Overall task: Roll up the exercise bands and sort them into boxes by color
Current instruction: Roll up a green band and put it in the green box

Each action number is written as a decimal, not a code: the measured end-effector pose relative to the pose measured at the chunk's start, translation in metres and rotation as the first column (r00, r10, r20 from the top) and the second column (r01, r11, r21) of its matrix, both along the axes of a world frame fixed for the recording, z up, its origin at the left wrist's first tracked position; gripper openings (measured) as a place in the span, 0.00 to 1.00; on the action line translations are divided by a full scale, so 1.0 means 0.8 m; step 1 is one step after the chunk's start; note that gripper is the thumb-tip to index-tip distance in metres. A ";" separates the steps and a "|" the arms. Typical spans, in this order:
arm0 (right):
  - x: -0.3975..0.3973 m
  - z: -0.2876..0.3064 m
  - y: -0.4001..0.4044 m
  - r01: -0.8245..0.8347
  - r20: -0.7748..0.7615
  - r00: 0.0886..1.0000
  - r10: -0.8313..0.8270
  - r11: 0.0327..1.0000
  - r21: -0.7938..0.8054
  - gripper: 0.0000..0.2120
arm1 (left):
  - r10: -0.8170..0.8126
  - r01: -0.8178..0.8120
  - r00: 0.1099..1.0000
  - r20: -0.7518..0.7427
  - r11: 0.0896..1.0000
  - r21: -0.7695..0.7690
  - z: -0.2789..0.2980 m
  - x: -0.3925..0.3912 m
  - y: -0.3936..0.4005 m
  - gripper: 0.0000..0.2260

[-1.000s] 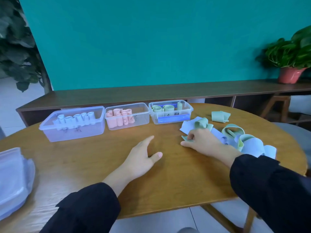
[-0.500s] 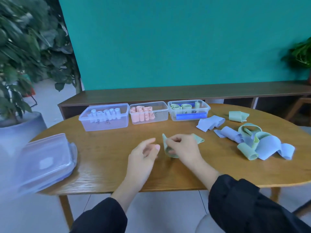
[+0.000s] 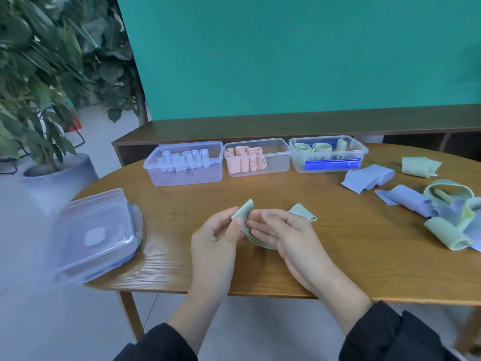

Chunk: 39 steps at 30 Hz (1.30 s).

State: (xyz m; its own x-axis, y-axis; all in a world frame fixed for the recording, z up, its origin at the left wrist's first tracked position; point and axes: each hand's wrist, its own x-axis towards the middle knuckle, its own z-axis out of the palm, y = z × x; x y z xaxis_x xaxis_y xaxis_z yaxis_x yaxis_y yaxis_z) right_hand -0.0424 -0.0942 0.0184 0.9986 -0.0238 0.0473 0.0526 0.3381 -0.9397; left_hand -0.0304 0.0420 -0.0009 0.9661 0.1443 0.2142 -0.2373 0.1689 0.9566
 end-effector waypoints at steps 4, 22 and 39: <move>0.007 0.015 -0.001 0.081 0.041 0.996 -0.079 0.996 -0.047 0.08 | 0.040 -0.041 0.998 0.038 0.999 0.010 0.006 0.007 0.003 0.08; -0.043 0.122 -0.014 0.066 0.462 0.872 0.165 0.894 -0.443 0.01 | -0.039 0.047 0.932 0.359 0.999 -0.013 0.144 -0.046 0.024 0.07; -0.030 0.092 -0.025 0.062 0.306 0.951 0.054 0.932 -0.357 0.11 | -0.084 0.072 0.986 0.144 0.994 0.085 0.105 -0.044 0.014 0.06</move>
State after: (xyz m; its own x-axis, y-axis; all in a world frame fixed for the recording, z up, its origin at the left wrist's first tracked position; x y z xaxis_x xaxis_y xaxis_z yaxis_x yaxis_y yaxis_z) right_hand -0.0665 -0.1144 0.0921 0.9333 0.0485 0.3557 0.3569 -0.0189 -0.9339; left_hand -0.0657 0.0534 0.0828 0.9309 0.0467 0.3624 -0.3654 0.1174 0.9234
